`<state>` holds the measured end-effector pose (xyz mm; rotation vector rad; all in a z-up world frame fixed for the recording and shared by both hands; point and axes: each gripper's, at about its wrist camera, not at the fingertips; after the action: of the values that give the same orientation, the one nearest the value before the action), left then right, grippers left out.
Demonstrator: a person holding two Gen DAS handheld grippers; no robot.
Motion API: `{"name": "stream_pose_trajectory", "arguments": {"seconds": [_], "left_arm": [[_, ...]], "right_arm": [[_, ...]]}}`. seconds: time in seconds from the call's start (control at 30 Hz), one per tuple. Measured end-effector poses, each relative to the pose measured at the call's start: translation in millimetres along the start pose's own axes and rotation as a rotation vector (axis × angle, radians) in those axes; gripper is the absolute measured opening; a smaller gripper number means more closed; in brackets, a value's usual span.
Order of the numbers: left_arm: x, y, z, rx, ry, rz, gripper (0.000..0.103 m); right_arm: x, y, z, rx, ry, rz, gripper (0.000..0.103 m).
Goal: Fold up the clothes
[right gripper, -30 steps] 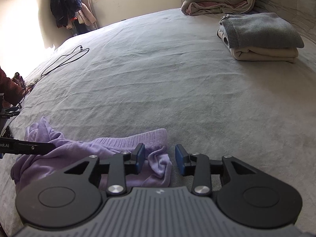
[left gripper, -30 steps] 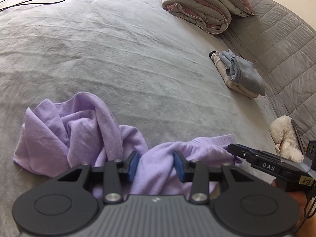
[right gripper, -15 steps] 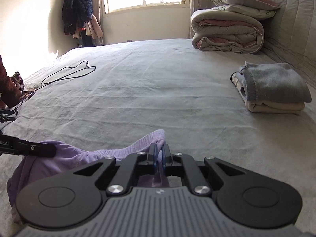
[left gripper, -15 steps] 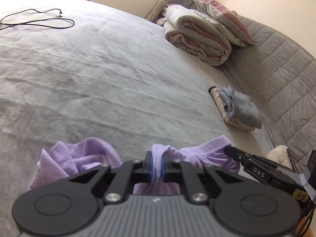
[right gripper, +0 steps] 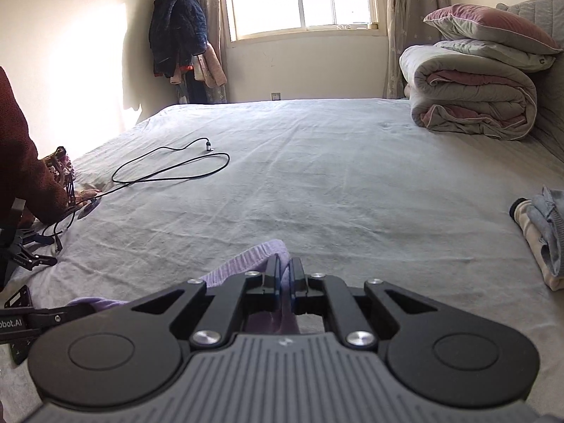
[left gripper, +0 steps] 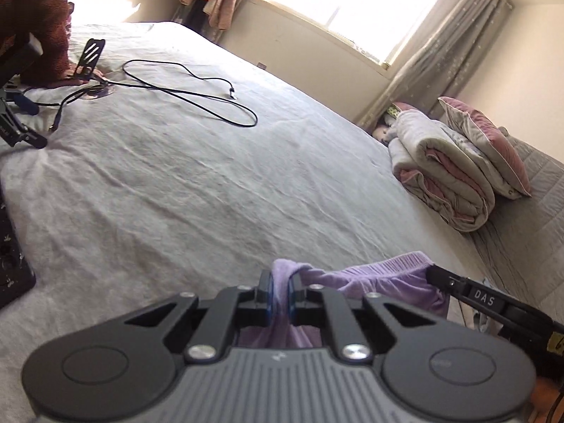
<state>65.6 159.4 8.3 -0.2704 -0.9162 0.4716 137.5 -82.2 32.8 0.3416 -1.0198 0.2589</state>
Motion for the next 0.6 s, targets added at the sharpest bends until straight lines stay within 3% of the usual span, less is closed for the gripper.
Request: {"name": "stream_pose_trajectory", "arguments": {"seconds": [0.27, 0.43, 0.6], "left_arm": [[13.8, 23.6, 2.0, 0.064, -0.067, 0.103, 0.008], [20.9, 27.0, 15.3, 0.183, -0.176, 0.077, 0.008], [28.5, 45.5, 22.0, 0.265, -0.208, 0.109, 0.008]], "right_arm": [[13.5, 32.8, -32.5, 0.031, 0.004, 0.046, 0.006], [21.9, 54.7, -57.1, 0.09, 0.025, 0.033, 0.007], [23.2, 81.7, -78.8, 0.146, 0.053, 0.031, 0.007]]}}
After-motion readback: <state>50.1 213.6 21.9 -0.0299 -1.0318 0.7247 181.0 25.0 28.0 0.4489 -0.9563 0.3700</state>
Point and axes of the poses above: each gripper's, at about its wrist camera, not at the fingertips, and z roughly against the way its jaws point, y to its left, x to its top, and after that the axes turned 6 degrees about x, right-handed
